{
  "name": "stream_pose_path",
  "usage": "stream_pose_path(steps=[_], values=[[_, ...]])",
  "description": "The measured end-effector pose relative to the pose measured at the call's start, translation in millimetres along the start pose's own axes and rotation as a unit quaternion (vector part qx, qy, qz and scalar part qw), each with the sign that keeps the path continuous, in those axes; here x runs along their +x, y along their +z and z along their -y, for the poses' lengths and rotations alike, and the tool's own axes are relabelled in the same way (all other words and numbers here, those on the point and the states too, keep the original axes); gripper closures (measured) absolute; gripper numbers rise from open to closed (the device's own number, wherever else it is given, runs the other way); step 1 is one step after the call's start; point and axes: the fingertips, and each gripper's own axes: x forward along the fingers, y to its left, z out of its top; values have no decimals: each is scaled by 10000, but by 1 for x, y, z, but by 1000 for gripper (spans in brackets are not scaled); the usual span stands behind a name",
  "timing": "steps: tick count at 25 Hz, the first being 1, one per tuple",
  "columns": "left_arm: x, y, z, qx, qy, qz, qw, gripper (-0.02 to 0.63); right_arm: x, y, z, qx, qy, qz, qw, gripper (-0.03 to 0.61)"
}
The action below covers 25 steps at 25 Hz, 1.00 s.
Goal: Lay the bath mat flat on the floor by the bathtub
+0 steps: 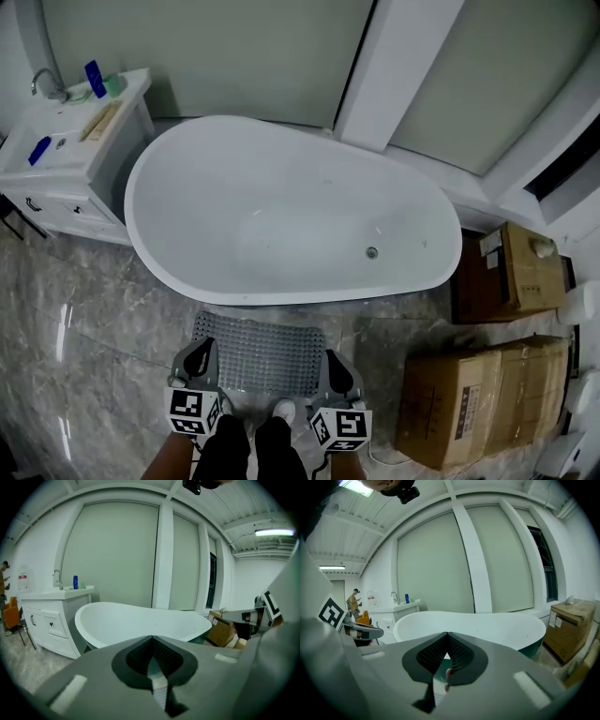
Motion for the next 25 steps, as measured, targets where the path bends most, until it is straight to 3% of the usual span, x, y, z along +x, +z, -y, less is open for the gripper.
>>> stream_pose_path(steps=[12, 25], values=[[-51, 97, 7, 116, -162, 634, 9978, 614, -35, 105, -26, -25, 45, 723, 9974, 555], [-128, 159, 5, 487, -371, 1205, 9908, 614, -94, 170, -66, -156, 324, 1395, 9896, 555]])
